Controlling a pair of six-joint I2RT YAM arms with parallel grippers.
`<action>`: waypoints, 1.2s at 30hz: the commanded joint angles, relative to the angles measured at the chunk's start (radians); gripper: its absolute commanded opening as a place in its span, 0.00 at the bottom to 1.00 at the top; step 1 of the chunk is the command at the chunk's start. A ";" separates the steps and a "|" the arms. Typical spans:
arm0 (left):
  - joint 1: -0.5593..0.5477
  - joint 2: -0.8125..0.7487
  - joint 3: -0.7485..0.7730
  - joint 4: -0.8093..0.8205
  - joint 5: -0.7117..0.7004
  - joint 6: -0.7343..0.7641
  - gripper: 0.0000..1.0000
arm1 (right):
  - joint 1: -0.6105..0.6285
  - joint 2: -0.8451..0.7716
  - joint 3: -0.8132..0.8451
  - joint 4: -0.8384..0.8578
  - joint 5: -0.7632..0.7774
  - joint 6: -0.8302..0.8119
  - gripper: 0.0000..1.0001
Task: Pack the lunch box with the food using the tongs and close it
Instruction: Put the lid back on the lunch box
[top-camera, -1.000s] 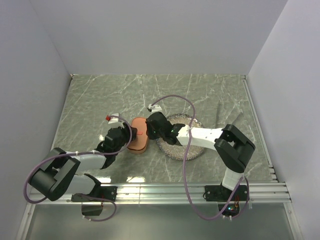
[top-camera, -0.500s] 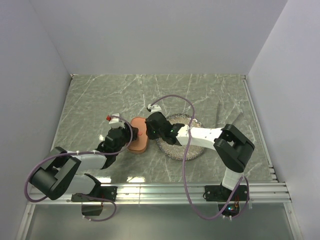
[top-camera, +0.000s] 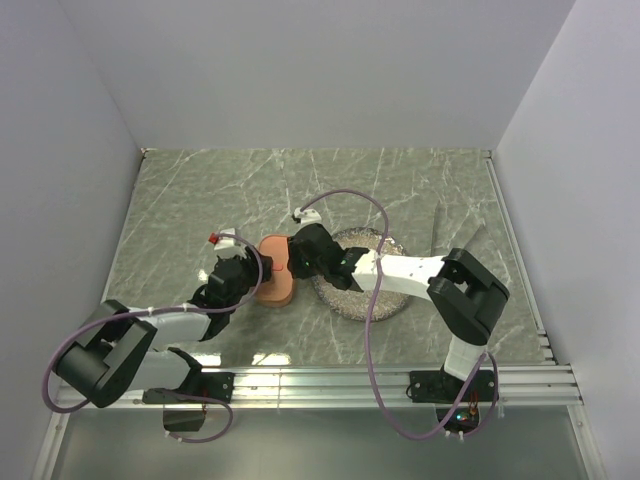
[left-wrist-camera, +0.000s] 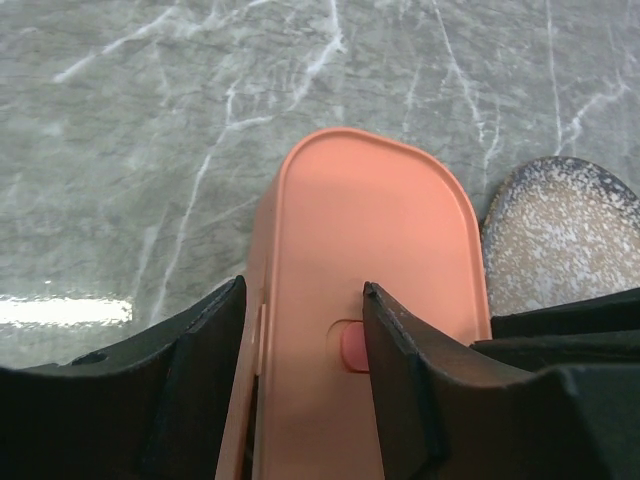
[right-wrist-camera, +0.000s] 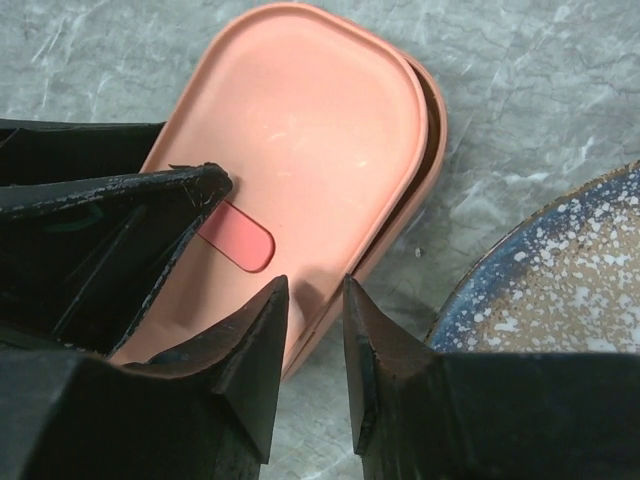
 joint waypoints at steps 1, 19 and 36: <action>0.001 -0.029 -0.005 -0.006 -0.057 0.007 0.57 | 0.011 -0.048 0.014 0.040 0.006 -0.010 0.37; 0.000 -0.047 -0.005 0.014 -0.054 0.035 0.57 | 0.009 -0.120 -0.035 0.044 0.043 -0.010 0.40; 0.000 -0.162 -0.051 0.032 -0.097 0.046 0.57 | 0.011 -0.163 -0.078 0.069 0.081 -0.013 0.41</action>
